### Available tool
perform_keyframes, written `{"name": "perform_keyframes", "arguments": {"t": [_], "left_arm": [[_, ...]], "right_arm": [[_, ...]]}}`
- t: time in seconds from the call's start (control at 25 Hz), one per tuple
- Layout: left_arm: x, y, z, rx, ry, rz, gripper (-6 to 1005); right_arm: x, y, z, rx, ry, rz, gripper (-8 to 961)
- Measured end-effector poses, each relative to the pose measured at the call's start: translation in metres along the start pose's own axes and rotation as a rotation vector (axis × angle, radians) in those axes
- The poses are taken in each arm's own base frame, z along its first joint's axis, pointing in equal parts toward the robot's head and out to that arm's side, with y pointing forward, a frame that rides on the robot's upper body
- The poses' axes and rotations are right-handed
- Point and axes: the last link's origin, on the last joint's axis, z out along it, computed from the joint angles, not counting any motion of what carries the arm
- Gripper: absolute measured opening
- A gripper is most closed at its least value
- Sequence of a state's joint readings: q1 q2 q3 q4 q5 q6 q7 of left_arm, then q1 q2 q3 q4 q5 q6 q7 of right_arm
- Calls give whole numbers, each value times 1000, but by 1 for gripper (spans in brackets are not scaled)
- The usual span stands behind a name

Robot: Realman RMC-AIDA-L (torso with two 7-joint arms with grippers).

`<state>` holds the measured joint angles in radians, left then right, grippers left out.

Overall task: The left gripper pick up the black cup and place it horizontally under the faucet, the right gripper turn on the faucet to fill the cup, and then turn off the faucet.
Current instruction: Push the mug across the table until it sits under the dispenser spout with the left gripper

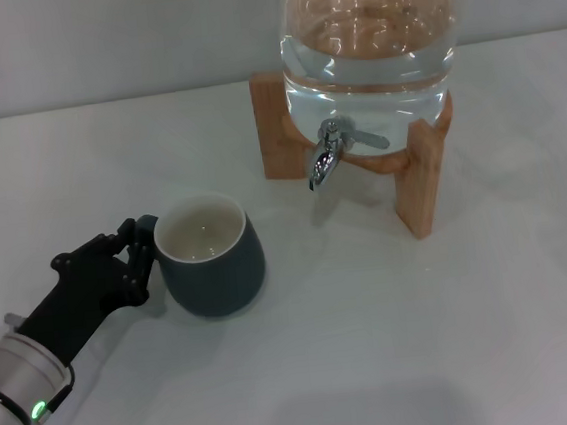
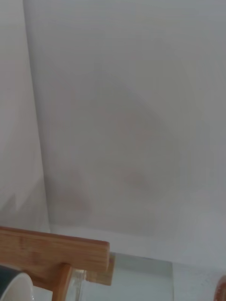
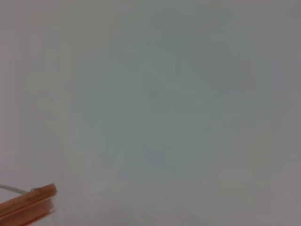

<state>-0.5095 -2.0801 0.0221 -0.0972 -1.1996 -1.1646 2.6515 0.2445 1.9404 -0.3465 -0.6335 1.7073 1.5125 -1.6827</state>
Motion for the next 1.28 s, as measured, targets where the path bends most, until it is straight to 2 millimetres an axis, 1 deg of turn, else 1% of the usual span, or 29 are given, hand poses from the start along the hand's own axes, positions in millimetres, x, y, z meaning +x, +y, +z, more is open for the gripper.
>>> {"name": "perform_keyframes", "arguments": {"t": [0.64,1.28], "left_arm": [[1,14,23,-78,-67,26,157],[3,27,32,-141,-80,42,156]], "right_arm": [[0,0,0,1,3,-1,843],[2,0,-2,3,4,1,843]]}}
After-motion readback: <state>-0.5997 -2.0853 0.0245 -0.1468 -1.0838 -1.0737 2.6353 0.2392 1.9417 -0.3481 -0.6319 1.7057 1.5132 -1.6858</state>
